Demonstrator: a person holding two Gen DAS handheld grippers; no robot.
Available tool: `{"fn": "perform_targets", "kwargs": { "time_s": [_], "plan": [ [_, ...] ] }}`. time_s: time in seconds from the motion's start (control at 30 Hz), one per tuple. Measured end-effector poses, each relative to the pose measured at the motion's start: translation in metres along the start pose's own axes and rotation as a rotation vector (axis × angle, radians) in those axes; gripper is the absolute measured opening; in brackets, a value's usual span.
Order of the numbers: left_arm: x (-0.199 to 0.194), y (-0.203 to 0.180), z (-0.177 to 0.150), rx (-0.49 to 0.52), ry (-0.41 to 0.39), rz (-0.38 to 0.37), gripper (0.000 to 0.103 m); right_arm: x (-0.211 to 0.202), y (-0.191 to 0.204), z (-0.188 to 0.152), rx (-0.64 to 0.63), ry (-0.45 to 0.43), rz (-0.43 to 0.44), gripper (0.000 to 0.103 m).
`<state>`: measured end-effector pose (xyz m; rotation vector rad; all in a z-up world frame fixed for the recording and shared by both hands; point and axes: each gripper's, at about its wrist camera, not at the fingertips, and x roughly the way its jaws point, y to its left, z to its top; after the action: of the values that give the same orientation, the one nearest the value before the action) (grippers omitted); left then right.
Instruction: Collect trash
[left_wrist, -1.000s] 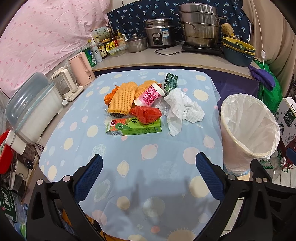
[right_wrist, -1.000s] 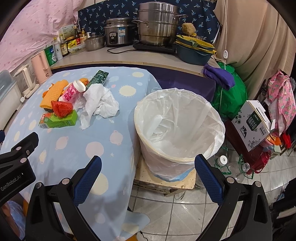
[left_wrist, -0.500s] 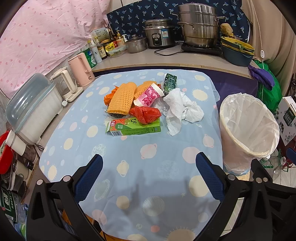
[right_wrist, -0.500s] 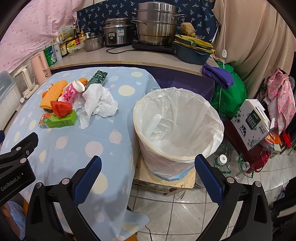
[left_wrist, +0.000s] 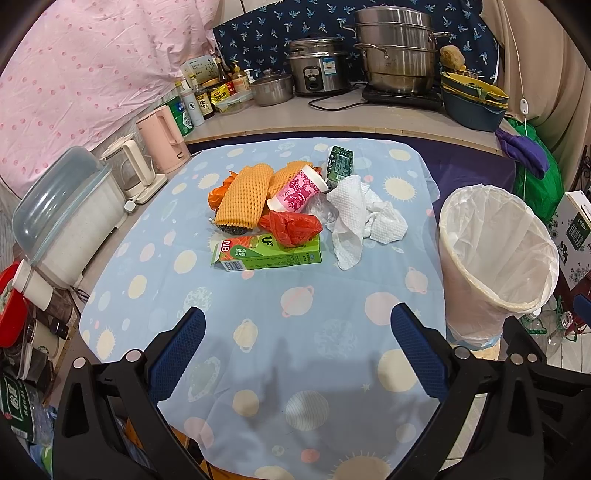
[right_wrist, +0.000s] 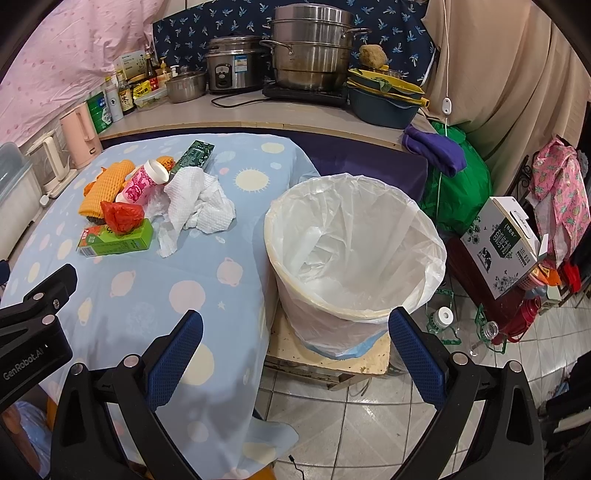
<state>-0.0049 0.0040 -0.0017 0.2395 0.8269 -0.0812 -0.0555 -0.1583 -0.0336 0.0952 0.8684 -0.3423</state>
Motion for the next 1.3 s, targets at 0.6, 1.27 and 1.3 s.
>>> {"fn": "perform_targets", "kwargs": {
  "time_s": [0.6, 1.27, 1.3],
  "plan": [
    [-0.0009, 0.0000, -0.0001, 0.003, -0.003, 0.001, 0.096, 0.0001, 0.0005, 0.0006, -0.001, -0.002, 0.000, 0.096],
    [-0.0042, 0.0043, 0.0074, 0.005, -0.022, 0.011, 0.096, -0.0021, -0.0009, 0.0014, 0.006, -0.010, 0.001, 0.096],
    [-0.0042, 0.0035, 0.0070, 0.006, -0.021, 0.011, 0.096, -0.0020, -0.0008, 0.0014, 0.006, -0.009, 0.001, 0.096]
  ]
}}
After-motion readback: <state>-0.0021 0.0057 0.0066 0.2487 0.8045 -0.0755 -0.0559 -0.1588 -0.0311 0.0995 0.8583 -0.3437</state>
